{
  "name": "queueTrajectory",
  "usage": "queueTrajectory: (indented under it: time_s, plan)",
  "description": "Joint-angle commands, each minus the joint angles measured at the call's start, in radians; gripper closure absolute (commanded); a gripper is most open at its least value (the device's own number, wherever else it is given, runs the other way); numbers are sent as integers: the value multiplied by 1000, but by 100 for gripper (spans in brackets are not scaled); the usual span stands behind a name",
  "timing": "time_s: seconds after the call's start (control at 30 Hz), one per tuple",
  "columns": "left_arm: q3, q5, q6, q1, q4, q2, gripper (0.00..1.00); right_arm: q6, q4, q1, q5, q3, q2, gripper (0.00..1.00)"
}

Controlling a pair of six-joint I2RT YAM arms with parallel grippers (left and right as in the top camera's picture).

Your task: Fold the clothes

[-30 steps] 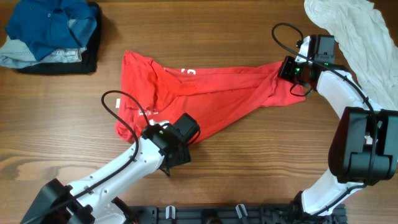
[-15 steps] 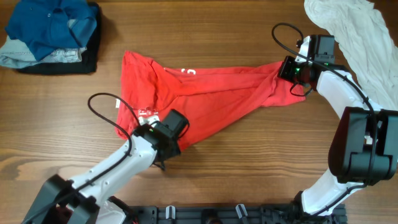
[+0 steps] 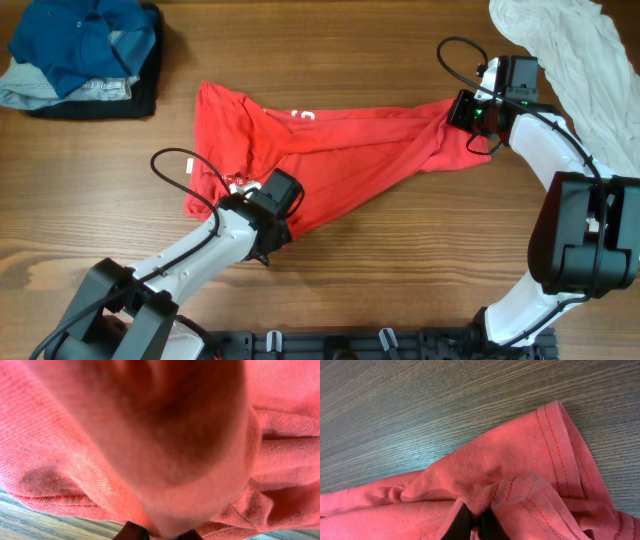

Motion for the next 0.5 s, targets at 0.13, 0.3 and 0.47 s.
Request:
queueTrajectory:
  time_s: [0.13,0.3,0.47]
  plan:
    - [60,55,2,27,-166,3,96,-11,3,1,21,2,14,96]
    - [303,50,11,70,-433,-52,96,-9,-14,1,20,2,14,96]
    - [477,81,61,70,-580,-72,96,25,-100,0,17,2,13,96]
